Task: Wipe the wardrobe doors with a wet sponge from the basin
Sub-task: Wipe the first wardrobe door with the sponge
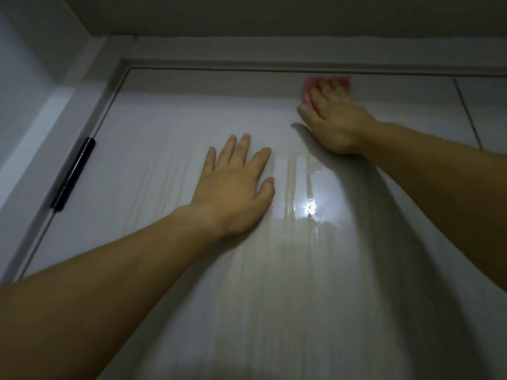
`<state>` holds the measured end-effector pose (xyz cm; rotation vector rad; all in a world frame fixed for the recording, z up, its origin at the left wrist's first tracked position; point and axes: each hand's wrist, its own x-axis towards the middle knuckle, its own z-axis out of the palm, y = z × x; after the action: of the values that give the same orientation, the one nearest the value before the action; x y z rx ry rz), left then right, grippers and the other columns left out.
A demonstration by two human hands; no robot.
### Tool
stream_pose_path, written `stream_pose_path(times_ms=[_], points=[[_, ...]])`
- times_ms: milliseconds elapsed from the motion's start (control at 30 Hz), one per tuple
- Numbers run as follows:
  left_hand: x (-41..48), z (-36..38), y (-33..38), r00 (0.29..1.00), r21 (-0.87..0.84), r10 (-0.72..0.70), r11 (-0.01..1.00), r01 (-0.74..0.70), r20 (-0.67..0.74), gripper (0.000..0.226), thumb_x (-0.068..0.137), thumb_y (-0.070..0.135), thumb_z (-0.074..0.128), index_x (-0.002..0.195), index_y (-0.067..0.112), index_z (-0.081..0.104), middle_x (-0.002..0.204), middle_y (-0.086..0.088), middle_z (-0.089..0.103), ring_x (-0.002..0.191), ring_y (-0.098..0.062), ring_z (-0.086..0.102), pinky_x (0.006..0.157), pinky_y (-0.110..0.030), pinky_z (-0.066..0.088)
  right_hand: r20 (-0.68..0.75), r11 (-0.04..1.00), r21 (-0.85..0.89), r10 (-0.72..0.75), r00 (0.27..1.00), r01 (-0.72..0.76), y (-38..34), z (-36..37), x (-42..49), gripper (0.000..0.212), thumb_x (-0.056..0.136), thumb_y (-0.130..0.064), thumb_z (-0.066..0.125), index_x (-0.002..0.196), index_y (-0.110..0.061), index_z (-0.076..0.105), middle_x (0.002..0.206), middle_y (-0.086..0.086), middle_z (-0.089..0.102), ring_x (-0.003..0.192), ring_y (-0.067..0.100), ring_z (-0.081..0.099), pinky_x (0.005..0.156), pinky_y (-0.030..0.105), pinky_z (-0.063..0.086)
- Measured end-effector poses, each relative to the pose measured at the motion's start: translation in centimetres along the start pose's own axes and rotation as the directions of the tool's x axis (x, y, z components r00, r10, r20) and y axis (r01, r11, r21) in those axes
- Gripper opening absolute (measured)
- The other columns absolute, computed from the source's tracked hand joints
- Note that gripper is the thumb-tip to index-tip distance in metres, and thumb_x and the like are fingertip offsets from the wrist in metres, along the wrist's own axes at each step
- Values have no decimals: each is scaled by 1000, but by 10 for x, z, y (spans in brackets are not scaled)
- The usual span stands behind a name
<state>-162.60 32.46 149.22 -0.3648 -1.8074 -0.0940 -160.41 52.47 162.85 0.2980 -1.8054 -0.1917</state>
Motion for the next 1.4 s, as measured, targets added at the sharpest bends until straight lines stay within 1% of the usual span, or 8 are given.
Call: stream_pose_path(times_ms=[167, 367, 533, 733, 933, 1067, 1267, 1400], points=[[-2, 1, 2, 1000, 16, -10, 1000, 10, -17, 63, 104, 54, 24, 161, 34, 6, 172, -3, -5, 158, -23, -9, 128, -50, -3, 26, 962, -56, -265, 964, 266, -3, 15, -40, 77, 104, -63, 17, 162, -21, -10, 171, 3, -13, 157, 22, -14, 124, 35, -10], [-2, 0, 16, 997, 21, -54, 998, 55, -49, 62, 104, 54, 24, 160, 32, 10, 171, -8, -3, 158, -26, -7, 128, -50, -3, -20, 999, -22, 41, 999, -42, 40, -6, 0, 82, 101, -64, 13, 163, -12, -3, 171, 12, -7, 157, 30, -8, 126, 42, -10], [6, -1, 38, 999, 46, 45, 998, -45, -11, 66, 104, 56, 20, 162, 34, -2, 171, -4, -13, 157, -22, -15, 127, -48, -8, 24, 957, -52, -284, 958, 285, 26, 11, -42, 72, 106, -59, 18, 163, -23, -8, 170, -1, -13, 156, 17, -13, 121, 30, -11], [12, 11, 51, 998, 46, 55, 997, -55, 0, 65, 104, 56, 18, 162, 33, -3, 171, -3, -13, 157, -22, -16, 127, -49, -6, -46, 991, -39, 122, 991, -124, 83, -12, -8, 73, 108, -54, 18, 163, -10, -3, 171, 12, -7, 157, 30, -8, 126, 40, -10], [13, 12, 72, 998, 26, -22, 999, 24, -58, 64, 104, 57, 21, 160, 30, 11, 171, -8, -4, 158, -28, -10, 127, -54, -4, 12, 976, -70, -206, 978, 206, 86, 4, -50, 73, 106, -61, 17, 163, -23, -9, 170, 0, -13, 156, 19, -14, 123, 33, -10], [18, 14, 103, 998, -55, 42, 997, -45, -49, 65, 105, 57, 21, 162, 31, 4, 171, -4, -10, 157, -24, -14, 128, -48, -6, -39, 996, -16, 88, 995, -89, 121, -14, -27, 74, 107, -57, 18, 163, -17, -8, 171, 6, -14, 157, 24, -14, 125, 38, -10], [22, 22, 121, 996, -15, 86, 996, -87, -27, 65, 105, 57, 18, 162, 32, 4, 172, -4, -8, 157, -23, -13, 128, -48, -4, -11, 984, -73, -161, 987, 160, 112, 4, -67, 73, 105, -61, 18, 162, -25, -10, 170, -3, -14, 156, 18, -15, 118, 31, -13], [23, 21, 127, 997, -18, 55, 998, -56, -54, 63, 104, 55, 21, 161, 30, 13, 172, -6, -2, 158, -25, -8, 128, -50, -1, -13, 997, -21, 74, 997, -74, 147, -15, -44, 72, 106, -58, 16, 163, -19, -8, 171, 4, -13, 157, 23, -13, 122, 34, -12]])
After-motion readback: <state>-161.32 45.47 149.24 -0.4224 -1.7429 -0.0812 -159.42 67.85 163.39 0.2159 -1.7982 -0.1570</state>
